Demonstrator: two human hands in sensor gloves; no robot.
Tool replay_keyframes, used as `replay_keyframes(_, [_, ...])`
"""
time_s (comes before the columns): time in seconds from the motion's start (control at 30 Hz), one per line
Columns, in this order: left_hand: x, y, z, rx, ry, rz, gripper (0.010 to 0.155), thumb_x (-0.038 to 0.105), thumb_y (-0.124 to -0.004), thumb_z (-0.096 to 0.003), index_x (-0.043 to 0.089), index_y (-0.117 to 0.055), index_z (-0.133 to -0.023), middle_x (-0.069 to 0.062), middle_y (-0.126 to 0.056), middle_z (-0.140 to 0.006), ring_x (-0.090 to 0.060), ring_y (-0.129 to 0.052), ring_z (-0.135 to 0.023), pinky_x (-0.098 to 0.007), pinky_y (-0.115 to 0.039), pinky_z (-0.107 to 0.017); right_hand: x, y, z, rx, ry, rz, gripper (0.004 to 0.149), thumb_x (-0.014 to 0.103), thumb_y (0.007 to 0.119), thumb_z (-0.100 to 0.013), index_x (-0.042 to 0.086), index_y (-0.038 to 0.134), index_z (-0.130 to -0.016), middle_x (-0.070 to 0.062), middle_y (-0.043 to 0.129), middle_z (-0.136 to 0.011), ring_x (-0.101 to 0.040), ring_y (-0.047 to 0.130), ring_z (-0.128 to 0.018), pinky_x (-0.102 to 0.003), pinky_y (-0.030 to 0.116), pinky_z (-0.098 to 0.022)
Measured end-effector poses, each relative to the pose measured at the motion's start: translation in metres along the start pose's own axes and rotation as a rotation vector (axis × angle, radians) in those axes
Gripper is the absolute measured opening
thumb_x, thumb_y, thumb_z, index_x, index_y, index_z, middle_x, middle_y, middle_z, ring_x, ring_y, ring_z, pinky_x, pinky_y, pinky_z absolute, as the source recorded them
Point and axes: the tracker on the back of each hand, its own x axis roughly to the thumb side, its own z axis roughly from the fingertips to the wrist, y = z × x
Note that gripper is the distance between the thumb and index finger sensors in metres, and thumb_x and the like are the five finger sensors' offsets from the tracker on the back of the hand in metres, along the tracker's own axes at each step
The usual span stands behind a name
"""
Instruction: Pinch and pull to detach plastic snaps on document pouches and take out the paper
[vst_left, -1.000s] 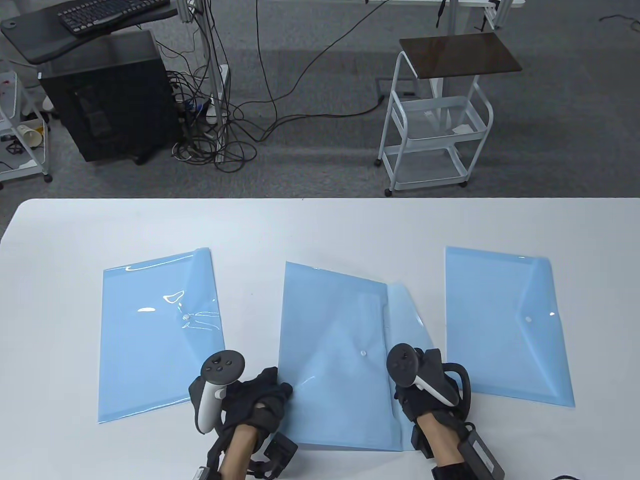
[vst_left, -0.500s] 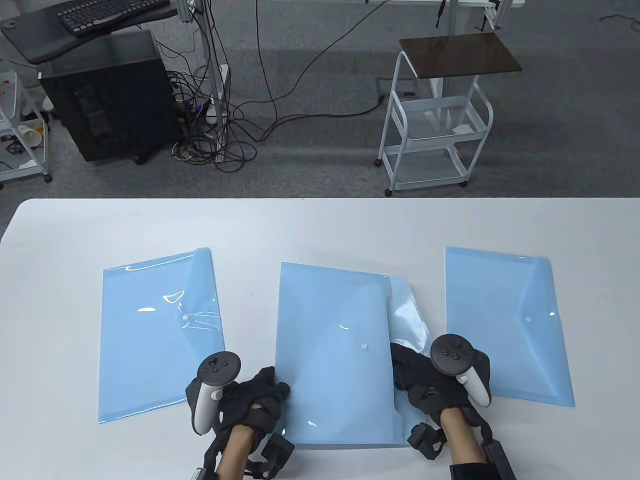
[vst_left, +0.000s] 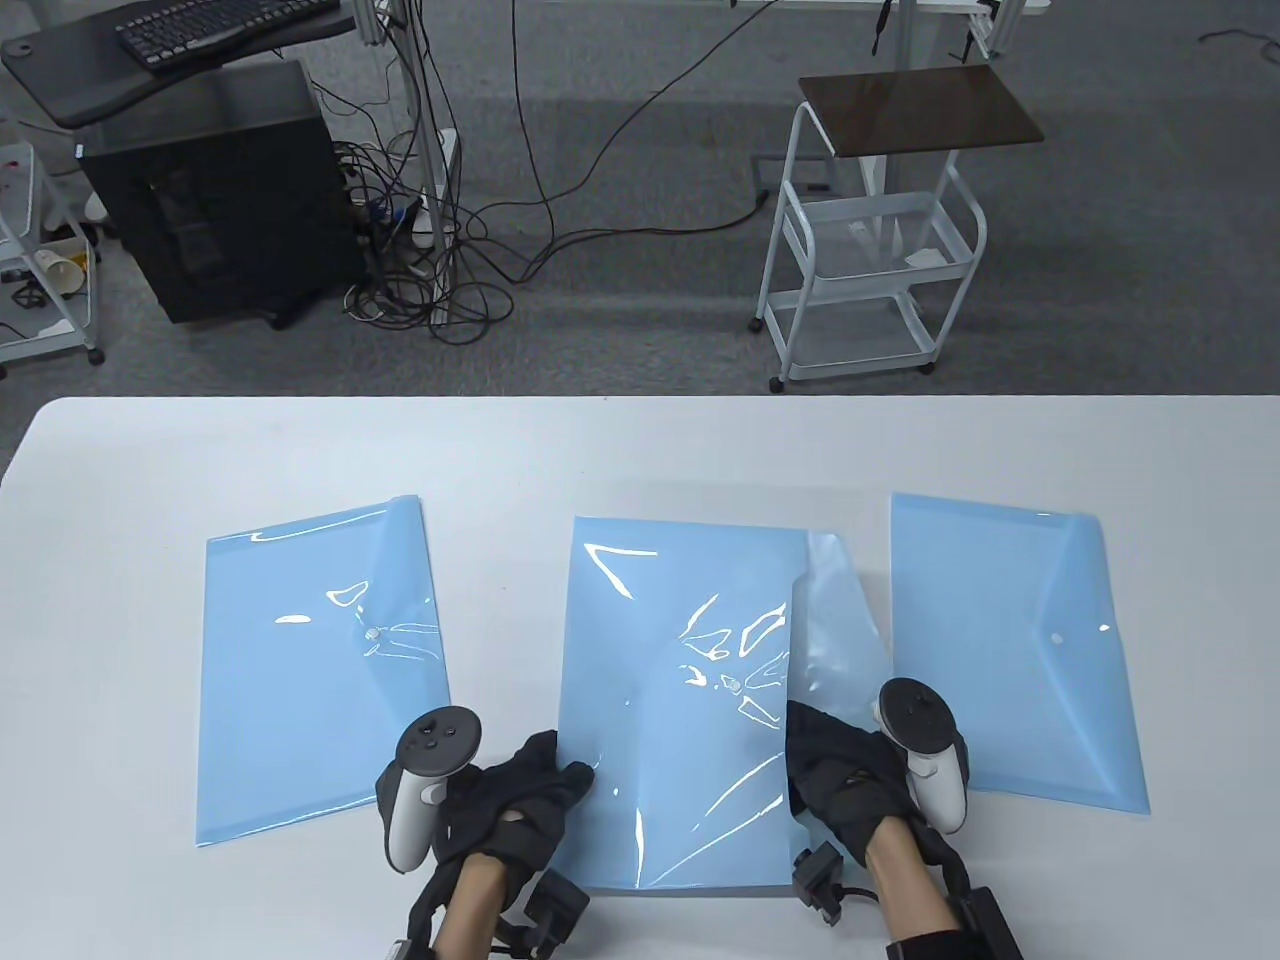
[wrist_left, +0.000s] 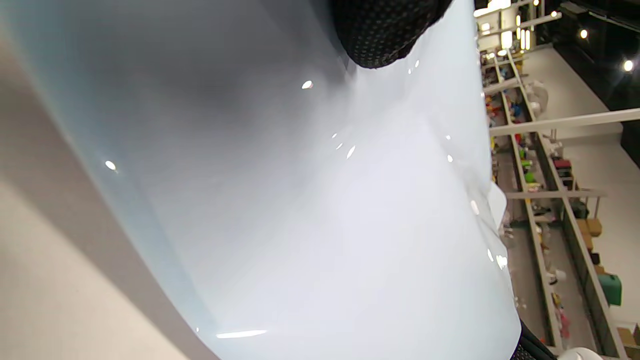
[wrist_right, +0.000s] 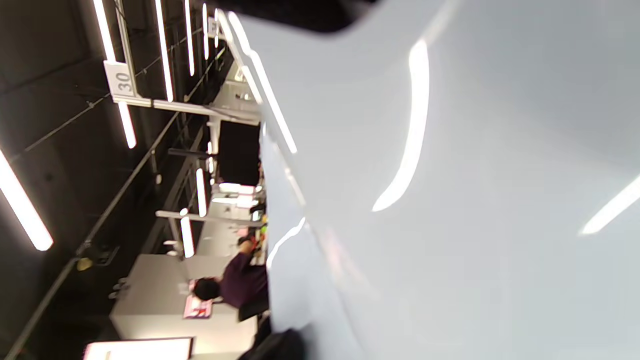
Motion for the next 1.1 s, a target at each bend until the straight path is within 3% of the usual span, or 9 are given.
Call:
replay_keyframes(0.1, [-0.001, 0.003, 0.001, 0.027, 0.011, 0.007, 0.05, 0.027, -0.074, -0.0565, 0.014, -0.058, -0.102, -0.006, -0.089, -0.09, -0.026, -0.105, -0.065, -0.037, -0.095, -0.043, 0.005, 0.002, 0.002, -0.059, 0.007, 0.07, 0.052, 0.019, 0.086, -0.052, -0.003, 0.072, -0.096, -0.017, 0.102, -0.073, -0.031, 0.108, -0.042, -0.045, 0.094, -0.026])
replay_keyframes(0.27, [-0.001, 0.008, 0.002, 0.039, 0.004, 0.028, 0.048, 0.027, -0.074, -0.0566, 0.014, -0.061, -0.101, -0.005, -0.091, -0.087, -0.023, -0.108, -0.06, -0.033, -0.097, -0.04, 0.014, -0.004, 0.011, -0.272, 0.059, 0.338, 0.051, 0.018, 0.086, -0.051, -0.004, 0.074, -0.095, -0.017, 0.103, -0.07, -0.029, 0.107, -0.038, -0.044, 0.094, -0.022])
replay_keyframes(0.5, [-0.001, 0.022, 0.011, 0.092, -0.012, 0.061, 0.048, 0.025, -0.072, -0.0562, 0.014, -0.061, -0.101, -0.006, -0.091, -0.086, -0.023, -0.108, -0.057, -0.032, -0.096, -0.038, 0.018, -0.025, 0.021, -0.35, 0.113, 0.278, 0.052, 0.015, 0.086, -0.05, -0.005, 0.073, -0.096, -0.019, 0.103, -0.071, -0.03, 0.107, -0.037, -0.044, 0.093, -0.021])
replay_keyframes(0.73, [-0.001, 0.038, 0.018, 0.146, -0.004, 0.036, 0.047, 0.023, -0.072, -0.0556, 0.013, -0.062, -0.1, -0.008, -0.092, -0.084, -0.024, -0.108, -0.054, -0.032, -0.096, -0.036, 0.04, -0.063, 0.035, -0.386, 0.124, 0.307, 0.05, 0.011, 0.085, -0.05, 0.0, 0.074, -0.097, -0.023, 0.1, -0.076, -0.033, 0.106, -0.04, -0.046, 0.092, -0.024])
replay_keyframes(1.1, [0.001, 0.042, 0.019, 0.128, -0.022, 0.067, 0.047, 0.022, -0.072, -0.0553, 0.013, -0.062, -0.1, -0.009, -0.092, -0.084, -0.024, -0.108, -0.053, -0.032, -0.096, -0.035, 0.085, -0.151, 0.077, -0.541, 0.154, 0.344, 0.046, 0.01, 0.082, -0.051, 0.003, 0.078, -0.095, -0.023, 0.099, -0.077, -0.035, 0.105, -0.044, -0.049, 0.091, -0.027])
